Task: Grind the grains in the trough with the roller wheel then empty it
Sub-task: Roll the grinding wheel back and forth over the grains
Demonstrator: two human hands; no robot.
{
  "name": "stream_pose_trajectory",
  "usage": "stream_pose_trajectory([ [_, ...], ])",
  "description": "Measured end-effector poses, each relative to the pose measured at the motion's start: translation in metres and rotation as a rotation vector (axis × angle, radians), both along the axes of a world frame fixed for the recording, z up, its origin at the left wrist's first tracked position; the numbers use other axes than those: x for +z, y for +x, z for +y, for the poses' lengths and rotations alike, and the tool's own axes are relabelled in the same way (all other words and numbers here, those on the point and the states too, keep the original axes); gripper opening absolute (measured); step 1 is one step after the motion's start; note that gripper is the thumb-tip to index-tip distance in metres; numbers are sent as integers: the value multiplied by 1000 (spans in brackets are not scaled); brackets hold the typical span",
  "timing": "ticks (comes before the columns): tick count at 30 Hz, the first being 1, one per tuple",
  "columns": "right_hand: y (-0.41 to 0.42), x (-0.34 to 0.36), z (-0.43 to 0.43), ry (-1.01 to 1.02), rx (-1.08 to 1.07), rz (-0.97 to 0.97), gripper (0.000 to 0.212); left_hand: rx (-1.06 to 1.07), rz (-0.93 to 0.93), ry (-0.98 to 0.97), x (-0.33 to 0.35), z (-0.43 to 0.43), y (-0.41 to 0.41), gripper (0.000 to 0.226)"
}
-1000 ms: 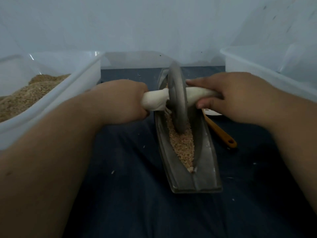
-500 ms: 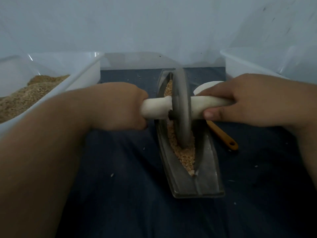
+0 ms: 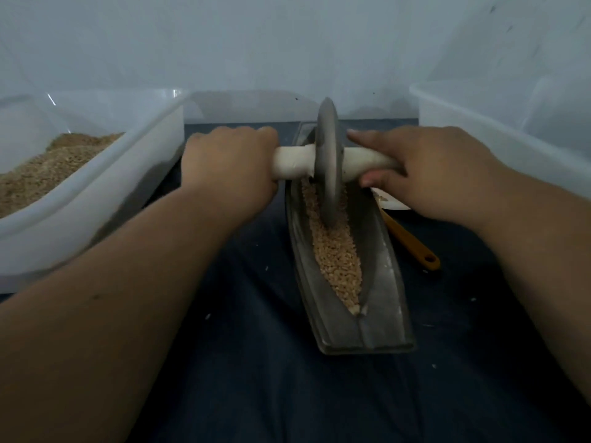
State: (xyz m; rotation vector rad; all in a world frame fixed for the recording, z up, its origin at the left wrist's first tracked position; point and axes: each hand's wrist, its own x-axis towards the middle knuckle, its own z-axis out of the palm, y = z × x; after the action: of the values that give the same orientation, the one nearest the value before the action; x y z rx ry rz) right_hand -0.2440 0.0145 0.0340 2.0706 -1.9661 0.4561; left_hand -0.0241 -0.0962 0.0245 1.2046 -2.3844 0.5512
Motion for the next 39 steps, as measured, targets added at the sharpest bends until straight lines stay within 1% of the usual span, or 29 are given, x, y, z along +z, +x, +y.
stream_pose_trajectory([
  [3,-3,-4,-10,-37,-27,34,71,29,23,-93,-3,-6,-6,18],
  [5,-6,-3,-10,1,-27,-14,69,10,25,-76,-2,-6,-5,18],
  [7,-7,4,-4,105,-16,-73,69,-24,-11,21,2,-4,0,15],
  [8,-7,11,1,168,-7,-95,72,-39,-57,94,6,-2,4,17],
  [10,-4,24,12,275,30,-118,75,-86,-170,240,17,4,16,29],
  [13,5,36,32,342,116,-149,61,-154,-264,433,31,21,32,34],
  [15,9,38,39,343,150,-142,49,-169,-275,536,35,30,36,38],
  [16,10,38,40,339,149,-122,46,-172,-276,558,35,32,35,35],
  [17,11,38,39,338,142,-106,47,-172,-277,562,35,32,33,32],
  [20,11,36,35,321,121,-79,68,-171,-248,554,30,25,28,27],
  [21,9,33,32,309,116,-83,72,-172,-233,544,28,22,28,26],
  [23,4,25,25,258,102,-114,74,-151,-195,477,22,14,26,26],
  [25,-4,12,13,162,73,-112,64,-93,-125,315,14,6,17,24],
  [27,-11,1,0,77,38,-81,59,-23,-40,79,6,1,5,17],
  [29,-14,-4,-9,39,17,-72,64,22,3,-79,1,-3,-6,17],
  [31,-17,-6,-12,31,17,-89,70,30,15,-134,-1,-7,-9,17],
  [34,-18,-6,-11,30,24,-97,63,-2,23,-111,-1,-8,-6,19],
  [37,-10,2,-4,66,2,-57,66,-41,-27,63,4,-6,3,18],
  [39,-2,13,5,127,-3,-58,72,-75,-122,198,12,-3,11,27],
])
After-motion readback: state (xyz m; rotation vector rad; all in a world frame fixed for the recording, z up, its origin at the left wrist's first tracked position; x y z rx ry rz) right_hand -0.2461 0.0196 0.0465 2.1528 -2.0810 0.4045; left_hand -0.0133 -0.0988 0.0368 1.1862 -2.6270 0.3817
